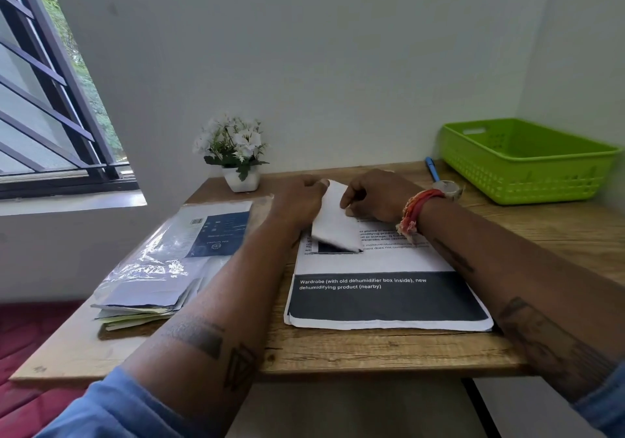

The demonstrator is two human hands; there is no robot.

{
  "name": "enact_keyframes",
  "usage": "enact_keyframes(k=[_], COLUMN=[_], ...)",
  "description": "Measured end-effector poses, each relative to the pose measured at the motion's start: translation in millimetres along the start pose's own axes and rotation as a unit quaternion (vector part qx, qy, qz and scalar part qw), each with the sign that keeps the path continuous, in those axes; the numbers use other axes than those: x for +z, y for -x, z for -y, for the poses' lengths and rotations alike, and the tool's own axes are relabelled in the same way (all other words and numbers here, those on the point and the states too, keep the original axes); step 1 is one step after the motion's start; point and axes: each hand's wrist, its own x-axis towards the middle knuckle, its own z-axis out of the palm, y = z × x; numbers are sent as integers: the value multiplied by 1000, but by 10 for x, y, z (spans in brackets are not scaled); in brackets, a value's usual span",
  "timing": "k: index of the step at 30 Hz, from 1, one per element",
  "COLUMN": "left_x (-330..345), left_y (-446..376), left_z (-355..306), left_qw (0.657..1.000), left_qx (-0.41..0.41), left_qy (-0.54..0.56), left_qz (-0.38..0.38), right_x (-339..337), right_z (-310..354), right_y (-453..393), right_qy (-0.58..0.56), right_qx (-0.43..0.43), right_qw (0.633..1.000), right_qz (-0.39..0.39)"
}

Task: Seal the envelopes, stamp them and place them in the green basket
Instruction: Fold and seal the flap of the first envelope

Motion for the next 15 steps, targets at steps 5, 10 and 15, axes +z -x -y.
enact_keyframes(k=[5, 10, 15], left_x=[27, 89, 138], left_y=[-18, -6, -60], left_z=[-6, 32, 86], left_qw=[989, 961, 957], left_qx=[52, 116, 103], left_qy=[-135, -238, -242], left_qz=[7, 74, 121], right_x=[-4, -4, 20], right_z=[-18, -37, -55], right_y=[-18, -8, -17], right_qy=[3, 5, 9], right_qx=[-8, -27, -7], right_qw=[1000, 1000, 999], right_qz=[-3, -13, -35])
